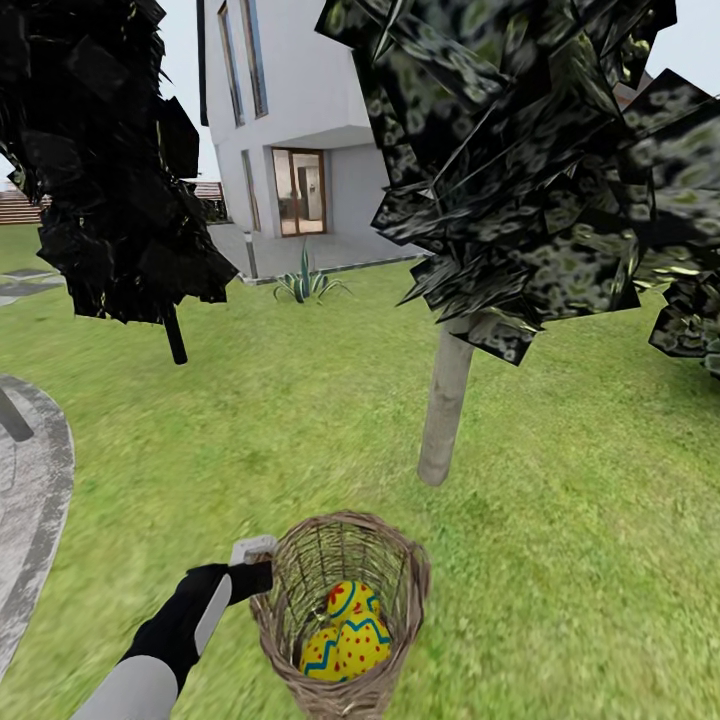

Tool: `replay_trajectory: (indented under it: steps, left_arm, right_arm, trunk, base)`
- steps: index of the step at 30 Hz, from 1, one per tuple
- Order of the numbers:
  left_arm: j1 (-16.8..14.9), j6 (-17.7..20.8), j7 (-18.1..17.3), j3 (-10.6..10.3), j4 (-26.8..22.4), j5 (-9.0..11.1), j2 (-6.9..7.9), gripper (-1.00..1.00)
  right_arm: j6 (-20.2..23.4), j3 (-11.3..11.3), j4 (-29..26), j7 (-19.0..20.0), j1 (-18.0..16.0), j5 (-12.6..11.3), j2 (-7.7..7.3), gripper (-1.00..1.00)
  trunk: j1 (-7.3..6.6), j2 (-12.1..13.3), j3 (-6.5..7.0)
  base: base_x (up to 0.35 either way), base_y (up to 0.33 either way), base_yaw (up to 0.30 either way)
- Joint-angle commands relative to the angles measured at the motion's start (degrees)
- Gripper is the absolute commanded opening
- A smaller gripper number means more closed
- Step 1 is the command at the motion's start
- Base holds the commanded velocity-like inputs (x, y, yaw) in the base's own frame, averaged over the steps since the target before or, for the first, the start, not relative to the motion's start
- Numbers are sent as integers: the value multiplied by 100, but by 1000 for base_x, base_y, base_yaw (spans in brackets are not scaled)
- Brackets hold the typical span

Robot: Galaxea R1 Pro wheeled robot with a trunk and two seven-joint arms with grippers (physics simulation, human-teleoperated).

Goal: Take the three Easter eggs out of the wicker basket on the lawn in the garden, then place them on the lawn next to a single tree (choose any tree) so that all three eggs are next to the same tree and none are left in the basket.

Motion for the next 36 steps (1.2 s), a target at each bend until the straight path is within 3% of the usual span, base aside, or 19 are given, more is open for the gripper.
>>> replay_trajectory:
  steps: [1, 36]
  left_arm:
    - [-4, 50, -16, 65, -11, 115, -8, -100]
    - [-4, 61, -8, 94, -15, 113, -5, -100]
  right_arm:
    - [-37, -49, 22, 13, -10, 50, -3, 100]
    - [-28, -43, 21, 12, -10, 11, 1, 100]
  trunk:
    - [25, -54, -30]
    - [794, -1458, -658]
  base:
    - [0, 0, 0]
    - [16, 0, 0]
